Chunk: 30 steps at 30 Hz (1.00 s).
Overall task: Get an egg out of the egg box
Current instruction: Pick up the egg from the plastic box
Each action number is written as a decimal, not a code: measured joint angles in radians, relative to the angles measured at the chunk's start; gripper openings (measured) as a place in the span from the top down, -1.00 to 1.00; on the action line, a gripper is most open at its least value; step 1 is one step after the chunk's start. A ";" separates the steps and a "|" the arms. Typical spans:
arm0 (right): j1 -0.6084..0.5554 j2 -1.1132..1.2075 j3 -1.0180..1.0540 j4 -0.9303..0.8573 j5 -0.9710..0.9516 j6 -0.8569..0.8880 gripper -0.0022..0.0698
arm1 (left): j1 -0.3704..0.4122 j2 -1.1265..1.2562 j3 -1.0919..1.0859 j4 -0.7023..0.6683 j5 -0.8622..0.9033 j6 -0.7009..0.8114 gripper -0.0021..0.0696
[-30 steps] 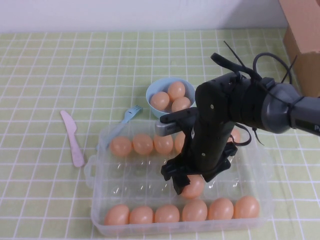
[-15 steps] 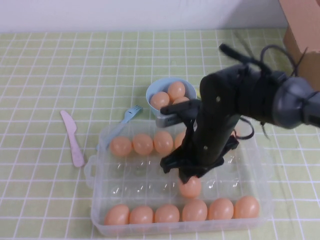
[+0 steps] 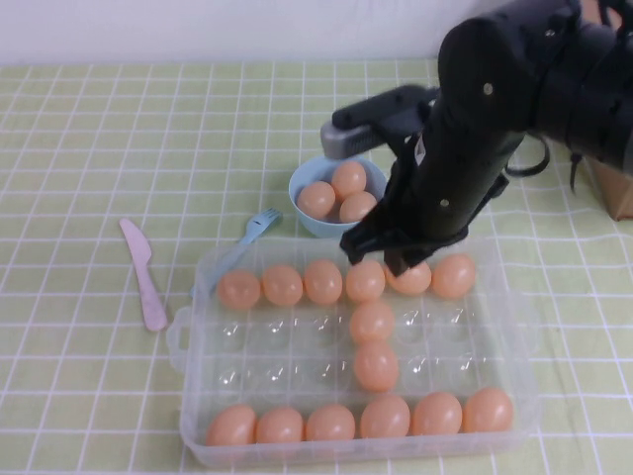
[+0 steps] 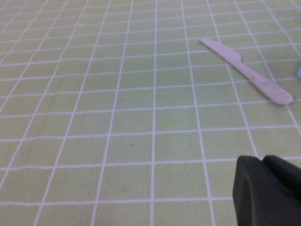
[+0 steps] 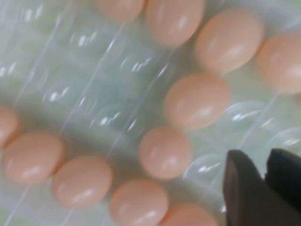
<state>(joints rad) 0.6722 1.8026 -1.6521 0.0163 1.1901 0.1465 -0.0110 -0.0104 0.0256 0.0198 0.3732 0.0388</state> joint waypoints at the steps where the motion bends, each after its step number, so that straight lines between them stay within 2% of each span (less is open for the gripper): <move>1: 0.000 0.009 0.000 0.017 0.017 -0.016 0.66 | 0.000 0.000 0.000 0.000 0.000 0.000 0.96; 3: 0.000 0.027 0.015 0.047 0.025 -0.034 0.45 | 0.000 0.000 0.000 0.000 0.000 0.000 0.96; 7: 0.010 0.038 0.107 0.093 -0.035 -0.041 -0.22 | 0.000 0.000 0.000 0.000 0.000 0.000 0.96; 10: 0.026 0.042 0.173 0.116 -0.093 -0.042 -0.49 | 0.000 0.000 0.000 0.000 0.000 0.000 0.96; 13: 0.031 0.050 0.212 0.120 -0.148 -0.039 -0.53 | 0.000 0.000 0.000 0.000 0.000 0.000 0.96; 23: 0.031 0.122 0.221 0.125 -0.211 -0.024 -0.43 | 0.000 0.000 0.000 0.000 0.000 0.000 0.96; 27: 0.031 0.136 0.221 0.127 -0.211 -0.024 -0.32 | 0.000 0.000 0.000 0.000 0.000 0.000 0.96; 30: 0.031 0.138 0.221 0.130 -0.211 -0.024 -0.15 | 0.000 0.000 0.000 0.000 0.000 0.000 0.96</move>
<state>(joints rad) 0.7031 1.9406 -1.4311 0.1466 0.9787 0.1226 -0.0110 -0.0104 0.0256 0.0198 0.3732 0.0388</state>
